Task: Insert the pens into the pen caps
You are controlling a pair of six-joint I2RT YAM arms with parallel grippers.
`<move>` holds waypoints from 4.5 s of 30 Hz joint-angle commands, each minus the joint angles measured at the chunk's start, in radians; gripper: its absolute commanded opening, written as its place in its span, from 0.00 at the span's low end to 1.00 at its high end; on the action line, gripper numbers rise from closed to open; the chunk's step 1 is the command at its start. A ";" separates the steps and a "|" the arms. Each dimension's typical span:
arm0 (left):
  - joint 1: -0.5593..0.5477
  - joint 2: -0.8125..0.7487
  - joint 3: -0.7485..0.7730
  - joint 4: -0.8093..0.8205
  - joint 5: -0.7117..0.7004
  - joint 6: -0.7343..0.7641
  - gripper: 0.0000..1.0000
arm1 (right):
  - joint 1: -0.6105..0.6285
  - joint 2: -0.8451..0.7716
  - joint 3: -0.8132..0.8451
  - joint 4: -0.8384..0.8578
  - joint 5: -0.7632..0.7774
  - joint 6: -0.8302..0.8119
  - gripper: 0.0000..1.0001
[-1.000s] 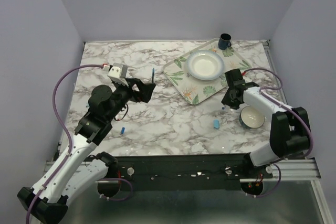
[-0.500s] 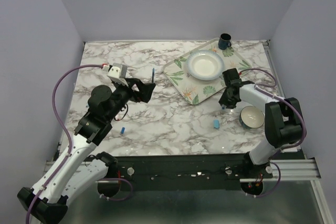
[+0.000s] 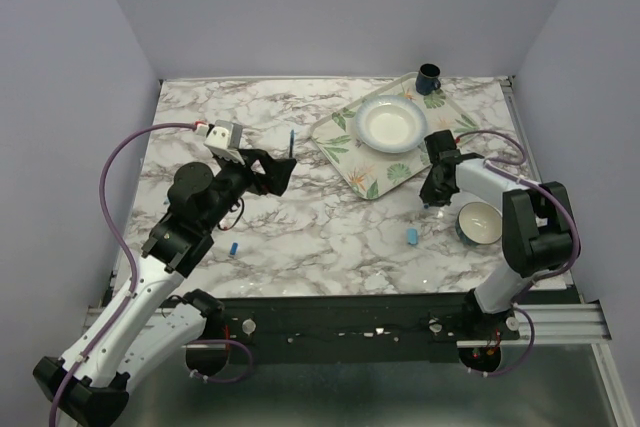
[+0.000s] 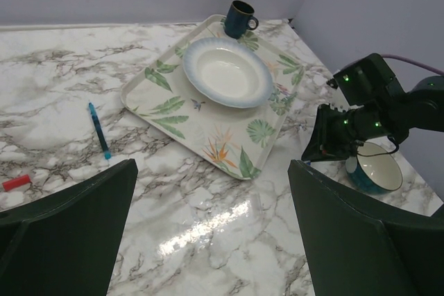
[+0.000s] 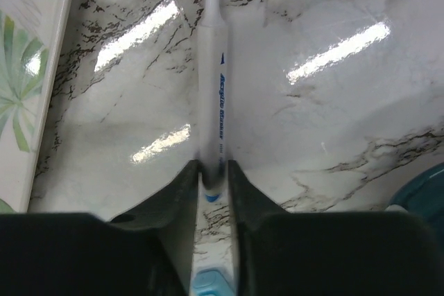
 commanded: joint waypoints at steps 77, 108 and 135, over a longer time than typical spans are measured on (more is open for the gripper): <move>0.034 0.249 -0.069 0.463 0.747 -0.334 0.73 | 0.755 -0.552 -0.126 0.664 -0.294 -0.098 0.01; 0.071 0.303 -0.106 0.665 0.803 -0.542 0.00 | 0.770 -0.514 -0.197 0.830 -0.416 0.026 0.53; 0.107 0.245 -0.069 0.497 0.709 -0.467 0.61 | 0.768 -0.673 -0.312 0.847 -0.237 0.053 0.01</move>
